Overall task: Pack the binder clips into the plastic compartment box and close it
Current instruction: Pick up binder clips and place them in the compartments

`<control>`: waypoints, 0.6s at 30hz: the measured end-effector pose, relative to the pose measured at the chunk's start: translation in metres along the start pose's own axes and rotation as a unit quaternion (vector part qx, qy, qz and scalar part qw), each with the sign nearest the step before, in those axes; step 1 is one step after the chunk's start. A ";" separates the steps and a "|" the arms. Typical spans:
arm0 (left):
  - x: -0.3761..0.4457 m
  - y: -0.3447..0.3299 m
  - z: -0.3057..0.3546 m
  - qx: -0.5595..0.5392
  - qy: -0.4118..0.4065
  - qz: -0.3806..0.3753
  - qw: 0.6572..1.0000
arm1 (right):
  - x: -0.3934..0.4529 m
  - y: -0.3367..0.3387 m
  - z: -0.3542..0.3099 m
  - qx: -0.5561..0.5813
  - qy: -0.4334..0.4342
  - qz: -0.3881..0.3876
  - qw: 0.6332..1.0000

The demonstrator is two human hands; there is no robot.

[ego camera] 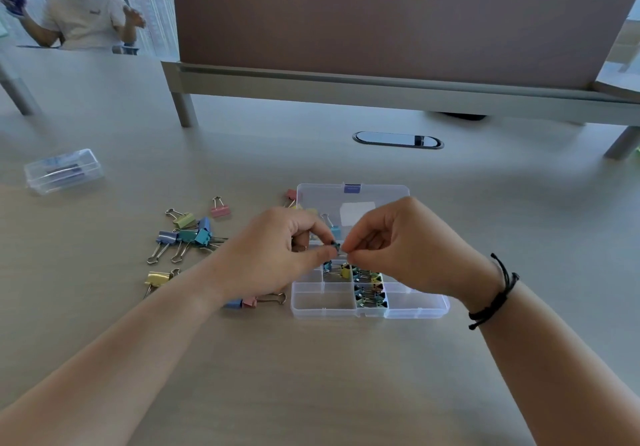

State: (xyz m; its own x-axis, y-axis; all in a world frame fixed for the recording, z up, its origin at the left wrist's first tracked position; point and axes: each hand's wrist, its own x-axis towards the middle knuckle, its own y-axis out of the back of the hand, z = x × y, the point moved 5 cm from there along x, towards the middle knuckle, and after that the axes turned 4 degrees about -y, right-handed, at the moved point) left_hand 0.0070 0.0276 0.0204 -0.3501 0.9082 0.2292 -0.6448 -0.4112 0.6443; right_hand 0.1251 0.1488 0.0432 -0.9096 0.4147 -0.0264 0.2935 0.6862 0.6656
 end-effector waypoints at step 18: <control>-0.001 -0.005 0.002 0.095 -0.021 -0.026 0.995 | 0.004 -0.021 -0.001 -0.132 0.026 0.001 0.991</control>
State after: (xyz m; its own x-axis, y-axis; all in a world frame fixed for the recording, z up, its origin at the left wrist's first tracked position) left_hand 0.0120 0.0288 0.0183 -0.2884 0.9321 0.2190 -0.5203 -0.3446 0.7814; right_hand 0.1153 0.1355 0.0297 -0.9247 0.3806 0.0093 0.2153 0.5026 0.8373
